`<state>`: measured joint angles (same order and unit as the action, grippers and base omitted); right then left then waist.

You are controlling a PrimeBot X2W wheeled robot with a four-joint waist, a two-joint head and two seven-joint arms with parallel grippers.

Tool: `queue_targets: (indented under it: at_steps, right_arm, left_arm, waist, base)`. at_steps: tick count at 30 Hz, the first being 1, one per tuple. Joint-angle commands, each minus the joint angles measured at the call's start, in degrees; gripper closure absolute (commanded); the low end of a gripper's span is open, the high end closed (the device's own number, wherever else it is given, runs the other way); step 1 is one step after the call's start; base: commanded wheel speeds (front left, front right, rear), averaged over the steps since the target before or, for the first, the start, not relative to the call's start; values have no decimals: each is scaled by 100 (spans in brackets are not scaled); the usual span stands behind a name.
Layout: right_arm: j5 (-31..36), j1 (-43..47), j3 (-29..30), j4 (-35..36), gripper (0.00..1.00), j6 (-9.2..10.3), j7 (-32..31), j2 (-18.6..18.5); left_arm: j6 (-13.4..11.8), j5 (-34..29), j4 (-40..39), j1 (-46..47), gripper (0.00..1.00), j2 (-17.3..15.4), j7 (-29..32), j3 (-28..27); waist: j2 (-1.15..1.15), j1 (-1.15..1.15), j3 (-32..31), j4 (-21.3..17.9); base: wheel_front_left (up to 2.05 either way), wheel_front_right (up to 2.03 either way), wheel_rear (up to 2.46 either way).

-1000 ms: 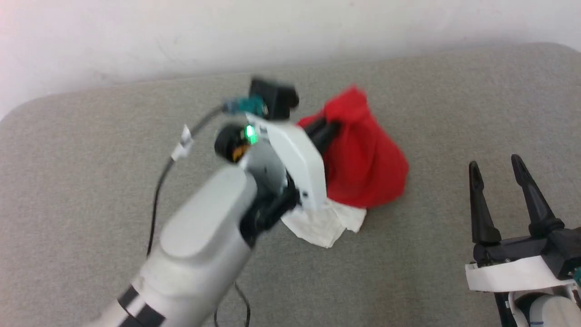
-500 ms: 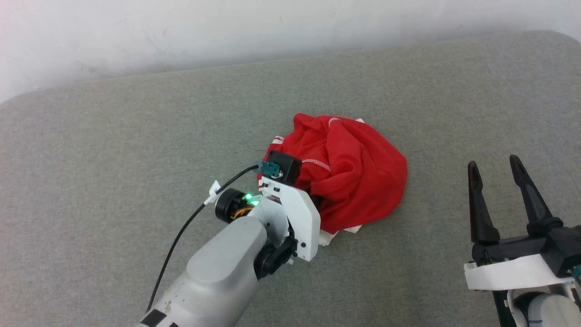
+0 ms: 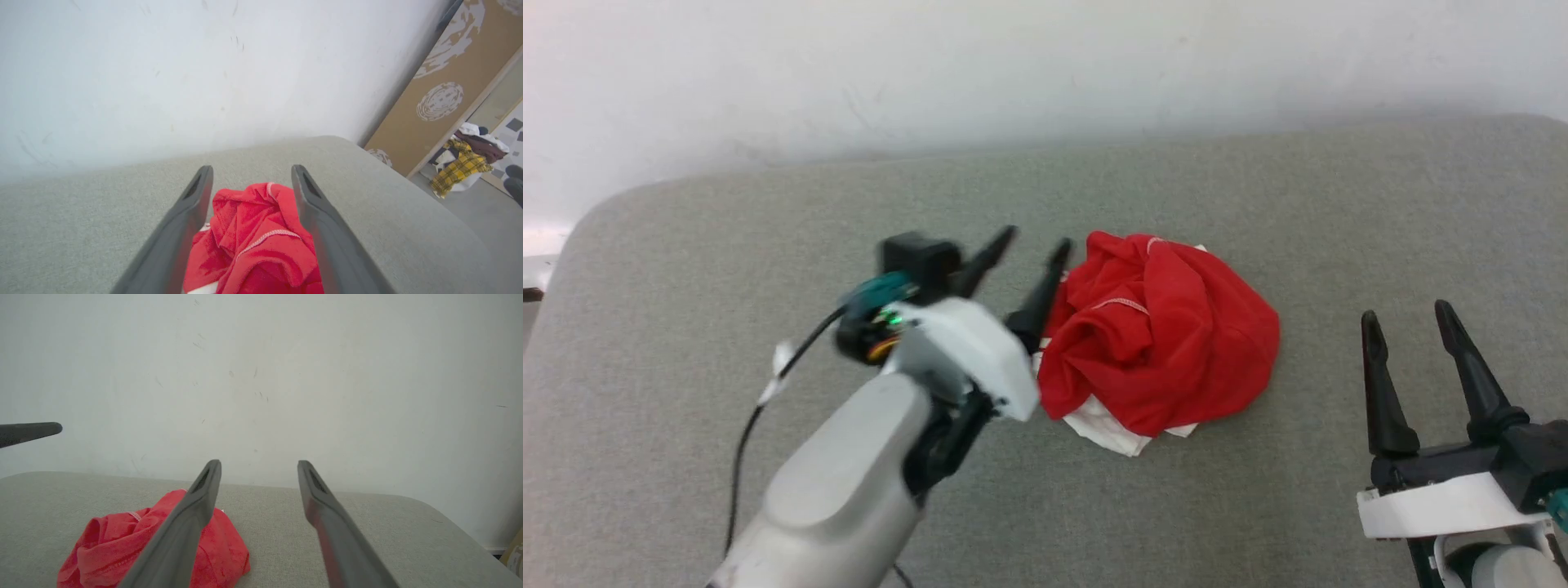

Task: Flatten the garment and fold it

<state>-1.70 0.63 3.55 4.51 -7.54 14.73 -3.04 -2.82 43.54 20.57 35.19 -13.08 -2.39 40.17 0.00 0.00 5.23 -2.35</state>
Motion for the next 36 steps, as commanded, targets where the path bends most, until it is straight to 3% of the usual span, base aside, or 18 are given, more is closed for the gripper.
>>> queue_targets:
  at_steps: [1, 4, 9, 11, 14, 20, 28, 36]
  right_arm:
    - [-41, 96, 12, -15, 0, 5, 27, 16]
    - [-47, 154, 3, -25, 0, 5, 27, 16]
    - [-66, 213, -62, -33, 0, 5, 27, 16]
    - [-84, 247, -67, -26, 0, 5, 27, 16]
    - [-105, 294, -75, -29, 0, 5, 27, 16]
    - [-176, 397, -59, -83, 0, 5, 27, 16]
    - [-509, 346, 6, -347, 0, 5, -26, 16]
    - [-595, -457, -52, -359, 0, 5, -1200, -38]
  left_arm:
    - [-198, -38, -341, -315, 0, -208, -242, -140]
    - [-538, -164, -936, -790, 0, -511, -749, -399]
    - [-798, -502, -1919, -1798, 0, -849, -1242, -991]
    - [-988, -892, -2396, -2235, 0, -778, -1255, -1506]
    - [-1059, -1585, -3012, -3007, 0, -544, -1258, -2129]
    - [-906, -2674, -3420, -4256, 0, -119, -1260, -2720]
    - [-392, -3122, -3389, -4672, 0, 463, -1260, -3093]
    - [0, -3365, -3340, -4458, 0, 739, -1260, -3285]
  waist:
    - [0, 0, -108, 101]
    - [0, 0, -162, 128]
    - [0, 0, -226, 123]
    - [0, 0, -237, 135]
    - [0, 0, -250, 140]
    - [0, 0, -254, 180]
    - [0, 0, -192, 361]
    - [0, 0, 119, 452]
  base:
    - [0, 0, 0]
    - [0, 0, 0]
    - [0, 0, 0]
    - [0, 0, 0]
    - [0, 0, 0]
    - [0, 0, 0]
    - [0, 0, 0]
    - [0, 0, 0]
